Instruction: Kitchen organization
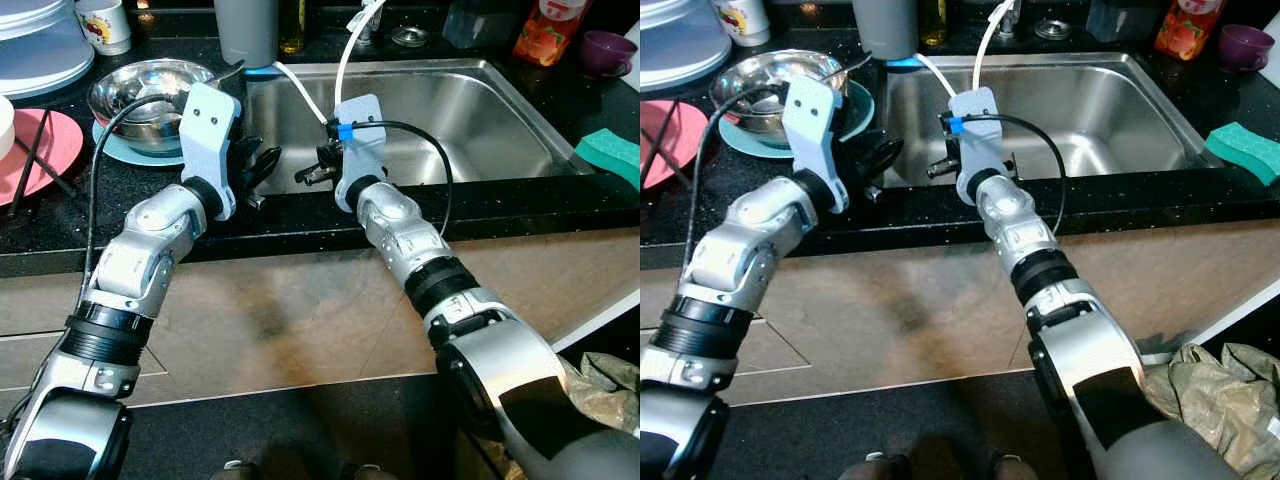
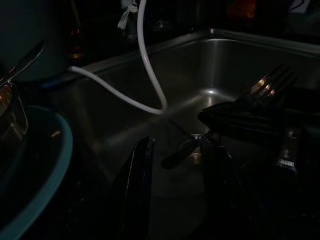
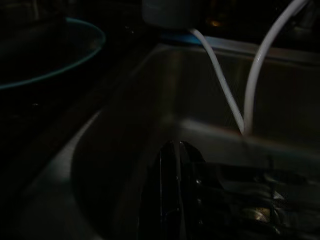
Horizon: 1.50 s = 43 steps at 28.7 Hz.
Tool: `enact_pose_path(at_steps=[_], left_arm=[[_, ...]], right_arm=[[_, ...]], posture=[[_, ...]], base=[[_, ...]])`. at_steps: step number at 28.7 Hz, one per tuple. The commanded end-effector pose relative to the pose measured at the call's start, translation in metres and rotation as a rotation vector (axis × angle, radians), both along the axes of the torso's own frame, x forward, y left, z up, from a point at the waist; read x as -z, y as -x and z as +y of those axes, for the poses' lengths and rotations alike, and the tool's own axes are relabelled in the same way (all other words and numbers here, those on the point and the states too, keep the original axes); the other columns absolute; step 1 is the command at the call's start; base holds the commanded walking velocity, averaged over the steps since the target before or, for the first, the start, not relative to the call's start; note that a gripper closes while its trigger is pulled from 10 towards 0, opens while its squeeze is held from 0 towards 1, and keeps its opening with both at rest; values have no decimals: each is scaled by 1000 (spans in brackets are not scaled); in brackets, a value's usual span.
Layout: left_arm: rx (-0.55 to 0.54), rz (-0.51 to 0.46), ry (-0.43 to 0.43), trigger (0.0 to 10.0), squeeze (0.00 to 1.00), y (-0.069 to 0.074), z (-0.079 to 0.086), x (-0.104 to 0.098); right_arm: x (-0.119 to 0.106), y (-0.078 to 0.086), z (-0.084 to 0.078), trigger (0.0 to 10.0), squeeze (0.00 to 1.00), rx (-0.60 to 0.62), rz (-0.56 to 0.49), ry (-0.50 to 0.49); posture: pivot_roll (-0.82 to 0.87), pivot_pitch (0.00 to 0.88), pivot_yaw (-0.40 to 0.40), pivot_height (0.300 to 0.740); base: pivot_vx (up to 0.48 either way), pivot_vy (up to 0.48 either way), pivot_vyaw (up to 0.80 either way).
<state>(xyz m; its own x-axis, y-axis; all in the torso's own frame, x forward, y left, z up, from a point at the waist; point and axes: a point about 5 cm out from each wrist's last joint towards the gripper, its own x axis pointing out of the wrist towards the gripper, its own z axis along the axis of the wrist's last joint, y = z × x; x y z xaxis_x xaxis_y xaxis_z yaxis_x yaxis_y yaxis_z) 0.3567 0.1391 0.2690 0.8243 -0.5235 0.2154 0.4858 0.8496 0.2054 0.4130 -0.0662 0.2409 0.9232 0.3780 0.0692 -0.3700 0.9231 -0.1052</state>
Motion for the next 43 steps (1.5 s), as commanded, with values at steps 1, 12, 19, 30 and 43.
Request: enact_pose_path(at_steps=[1, 12, 19, 30, 43], left_arm=[[3, -2, -10, 10000, 0, -2, -1, 2], [17, -43, 7, 10000, 0, -5, 0, -8], [41, -31, -3, 10000, 0, -7, 0, -9], [38, -17, -44, 10000, 0, -9, 2, -8], [32, -39, -6, 10000, 0, -10, 2, -15]], right_arm=[[-6, -1, 0, 10000, 0, -2, -20, 4], [-26, -9, -13, 10000, 0, 46, -50, 32], [-30, -10, -15, 10000, 0, 50, -51, 58], [-27, -10, -14, 10000, 1000, 34, -32, 77], [-36, -11, -19, 10000, 0, 65, -70, 44]], posture=[[20, 142, -10, 740], [21, 158, -17, 740], [16, 160, -14, 740], [20, 159, -14, 740], [18, 151, -11, 740]], base=[[0, 0, 0], [0, 0, 0], [0, 0, 0], [0, 0, 0], [0, 0, 0]])
